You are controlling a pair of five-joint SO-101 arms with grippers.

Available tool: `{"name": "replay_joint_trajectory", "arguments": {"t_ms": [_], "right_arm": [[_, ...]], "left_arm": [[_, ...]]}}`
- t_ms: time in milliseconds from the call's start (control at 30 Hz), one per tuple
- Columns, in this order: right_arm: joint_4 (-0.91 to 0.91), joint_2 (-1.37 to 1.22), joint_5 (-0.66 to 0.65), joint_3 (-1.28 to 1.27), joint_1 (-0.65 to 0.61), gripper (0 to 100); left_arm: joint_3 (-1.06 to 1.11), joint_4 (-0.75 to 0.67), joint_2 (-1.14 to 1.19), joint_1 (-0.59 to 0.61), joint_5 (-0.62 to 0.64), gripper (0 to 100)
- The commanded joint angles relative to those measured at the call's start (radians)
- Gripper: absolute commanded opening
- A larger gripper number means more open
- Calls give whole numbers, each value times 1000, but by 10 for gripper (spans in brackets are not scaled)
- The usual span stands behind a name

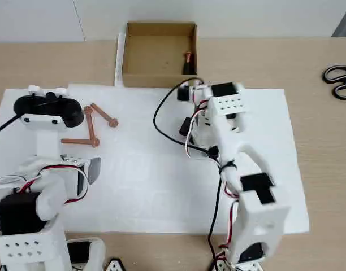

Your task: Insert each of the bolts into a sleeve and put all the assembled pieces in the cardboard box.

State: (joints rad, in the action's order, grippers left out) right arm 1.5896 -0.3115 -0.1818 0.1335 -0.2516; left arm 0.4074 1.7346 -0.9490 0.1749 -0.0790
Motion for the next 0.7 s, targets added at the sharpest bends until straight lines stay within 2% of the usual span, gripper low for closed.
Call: {"name": "replay_joint_trajectory", "arguments": {"t_ms": [0,100,267,500,667], "right_arm": [[50,157,-11,51,1,6],[65,197,-9,49,18,7],[93,217,-9,49,76,7],[93,217,-9,46,101,6],[93,217,-9,46,101,6]], "left_arm": [[-38,18,28,5,-29,230],[-70,14,129,8,-41,230],[-185,-21,348,100,-48,229],[-202,-115,552,195,-292,229],[-194,-121,666,278,-229,229]]}}
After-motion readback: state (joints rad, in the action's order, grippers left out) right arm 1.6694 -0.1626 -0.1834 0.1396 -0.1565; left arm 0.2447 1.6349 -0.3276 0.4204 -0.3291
